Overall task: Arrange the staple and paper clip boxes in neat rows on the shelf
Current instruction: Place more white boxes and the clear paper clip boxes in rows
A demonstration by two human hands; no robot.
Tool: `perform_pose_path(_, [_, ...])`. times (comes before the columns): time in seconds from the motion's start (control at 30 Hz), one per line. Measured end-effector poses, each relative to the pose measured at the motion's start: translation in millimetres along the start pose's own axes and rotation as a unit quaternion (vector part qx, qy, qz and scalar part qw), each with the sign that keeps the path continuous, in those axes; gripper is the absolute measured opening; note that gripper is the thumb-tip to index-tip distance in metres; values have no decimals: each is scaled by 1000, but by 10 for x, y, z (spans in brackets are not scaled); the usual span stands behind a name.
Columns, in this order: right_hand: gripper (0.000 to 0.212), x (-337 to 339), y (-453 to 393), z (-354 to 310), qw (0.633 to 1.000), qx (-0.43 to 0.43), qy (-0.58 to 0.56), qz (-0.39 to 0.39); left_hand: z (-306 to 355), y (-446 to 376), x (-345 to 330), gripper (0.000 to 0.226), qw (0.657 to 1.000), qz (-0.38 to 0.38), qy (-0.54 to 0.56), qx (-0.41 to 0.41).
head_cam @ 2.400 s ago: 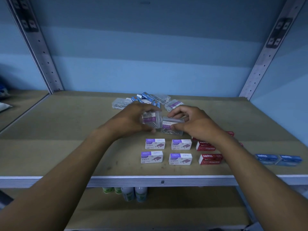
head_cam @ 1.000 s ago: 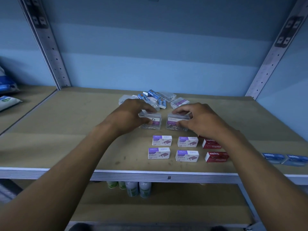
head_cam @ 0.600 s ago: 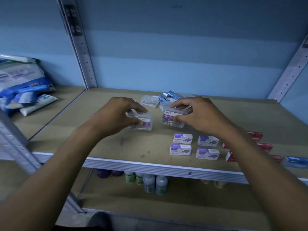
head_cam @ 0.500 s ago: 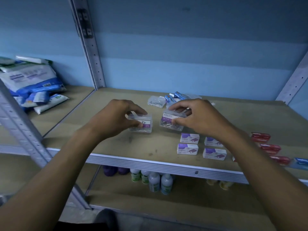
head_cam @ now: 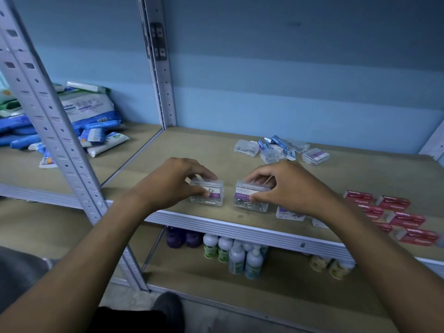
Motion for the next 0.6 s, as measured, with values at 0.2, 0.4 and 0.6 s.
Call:
perform_pose_path(0.2, [31, -65, 35, 34, 999, -3, 22, -26, 26, -19, -108, 35, 1000, -9, 6, -13])
perform_pose_path(0.4, [35, -70, 34, 62, 999, -6, 37, -31, 2, -70, -153, 36, 1000, -14, 2, -14])
perform_pose_path(0.6, [49, 49, 47, 93, 1000, -23, -5, -6, 27, -82, -110, 42, 1000, -15, -8, -6])
Point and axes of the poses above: each hand's wrist, its own y-axis away from the middle knuckle, its own x-axis out of the back of the hand, z = x × y, the point moved 6 cm from there along -y, towards the middle knuckle, and after that the axes turned 3 degrees about z, right-handed, at the moved point
